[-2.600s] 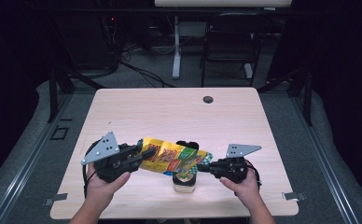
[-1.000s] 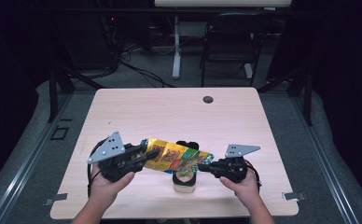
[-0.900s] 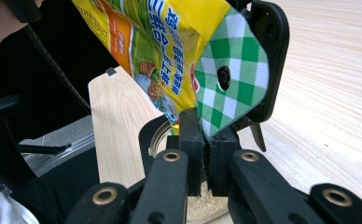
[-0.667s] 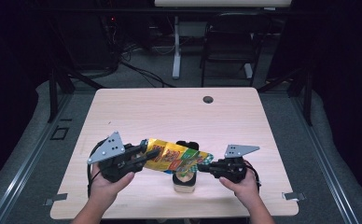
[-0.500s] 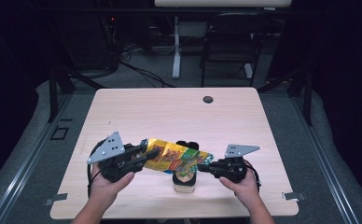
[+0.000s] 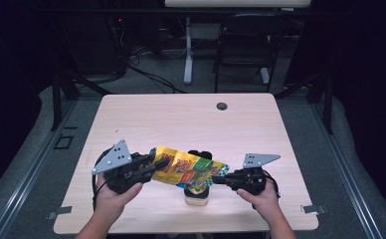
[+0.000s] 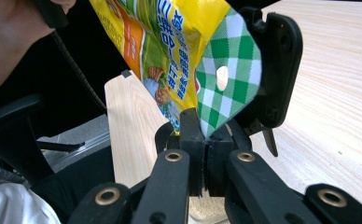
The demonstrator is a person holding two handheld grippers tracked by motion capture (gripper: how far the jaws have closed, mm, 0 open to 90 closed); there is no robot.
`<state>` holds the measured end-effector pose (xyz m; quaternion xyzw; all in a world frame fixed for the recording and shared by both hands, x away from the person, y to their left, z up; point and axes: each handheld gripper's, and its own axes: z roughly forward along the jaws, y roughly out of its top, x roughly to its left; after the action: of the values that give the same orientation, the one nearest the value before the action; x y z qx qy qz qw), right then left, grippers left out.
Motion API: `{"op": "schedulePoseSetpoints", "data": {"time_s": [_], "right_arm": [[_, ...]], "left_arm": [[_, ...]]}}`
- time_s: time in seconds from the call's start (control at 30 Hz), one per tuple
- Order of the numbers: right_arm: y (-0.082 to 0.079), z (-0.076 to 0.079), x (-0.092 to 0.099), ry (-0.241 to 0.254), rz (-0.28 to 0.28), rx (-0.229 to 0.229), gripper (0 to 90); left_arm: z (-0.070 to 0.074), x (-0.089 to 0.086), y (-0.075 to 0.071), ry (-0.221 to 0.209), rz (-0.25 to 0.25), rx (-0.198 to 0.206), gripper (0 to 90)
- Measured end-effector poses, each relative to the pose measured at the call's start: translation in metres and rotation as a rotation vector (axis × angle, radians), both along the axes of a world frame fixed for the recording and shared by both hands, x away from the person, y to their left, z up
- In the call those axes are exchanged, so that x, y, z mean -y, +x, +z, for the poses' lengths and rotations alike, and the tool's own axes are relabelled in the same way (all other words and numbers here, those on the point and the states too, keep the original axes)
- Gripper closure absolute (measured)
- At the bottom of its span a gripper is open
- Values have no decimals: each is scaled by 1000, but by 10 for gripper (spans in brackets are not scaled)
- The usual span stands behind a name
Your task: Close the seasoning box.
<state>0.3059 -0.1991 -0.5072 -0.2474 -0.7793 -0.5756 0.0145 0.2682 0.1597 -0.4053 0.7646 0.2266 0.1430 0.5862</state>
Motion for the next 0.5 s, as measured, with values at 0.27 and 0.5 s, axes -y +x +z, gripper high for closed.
{"op": "schedulePoseSetpoints", "data": {"time_s": [0.27,0.5], "right_arm": [[-1,1,-2,-1,0,4,889],[-1,1,-5,2,-28,10,887]], "left_arm": [[-2,-3,0,-13,2,-2,760],[-6,-6,0,-17,10,-10,755]]}}
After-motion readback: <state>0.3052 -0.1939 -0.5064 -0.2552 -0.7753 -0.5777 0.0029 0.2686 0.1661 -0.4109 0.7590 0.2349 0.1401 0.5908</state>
